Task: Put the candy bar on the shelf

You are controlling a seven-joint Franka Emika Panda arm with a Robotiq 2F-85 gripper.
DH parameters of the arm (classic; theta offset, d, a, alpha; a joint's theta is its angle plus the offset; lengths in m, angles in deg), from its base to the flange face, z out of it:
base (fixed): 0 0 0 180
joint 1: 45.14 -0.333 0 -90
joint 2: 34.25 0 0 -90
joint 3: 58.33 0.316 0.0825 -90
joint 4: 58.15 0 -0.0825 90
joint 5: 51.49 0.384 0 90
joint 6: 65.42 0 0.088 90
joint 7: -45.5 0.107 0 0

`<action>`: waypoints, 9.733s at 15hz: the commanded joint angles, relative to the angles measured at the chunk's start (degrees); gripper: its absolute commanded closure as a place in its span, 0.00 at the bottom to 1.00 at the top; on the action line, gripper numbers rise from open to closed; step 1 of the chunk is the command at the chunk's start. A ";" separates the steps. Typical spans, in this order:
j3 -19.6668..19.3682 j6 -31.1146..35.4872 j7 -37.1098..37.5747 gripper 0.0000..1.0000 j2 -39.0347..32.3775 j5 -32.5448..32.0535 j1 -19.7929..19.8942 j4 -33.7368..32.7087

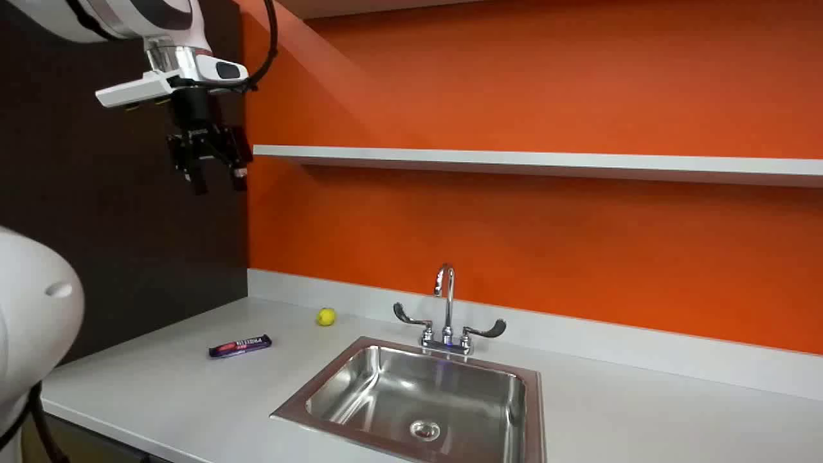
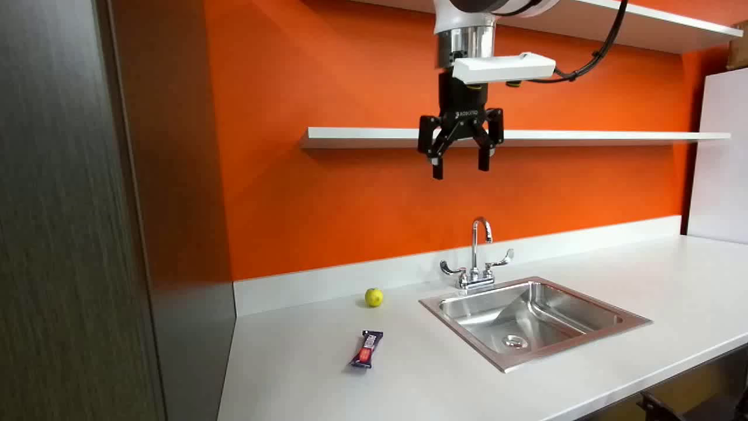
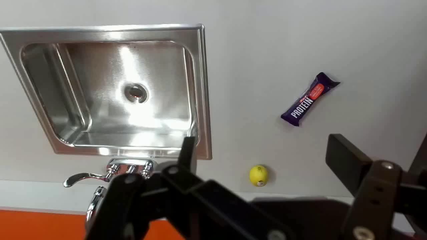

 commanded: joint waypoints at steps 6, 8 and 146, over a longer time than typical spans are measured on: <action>0.06 1.35 1.46 0.00 -4.76 0.23 -1.58 -1.74; 0.83 2.88 2.83 0.00 -8.53 0.72 -2.07 -2.75; -9.38 2.44 19.87 0.93 -50.90 -26.21 -10.60 -68.03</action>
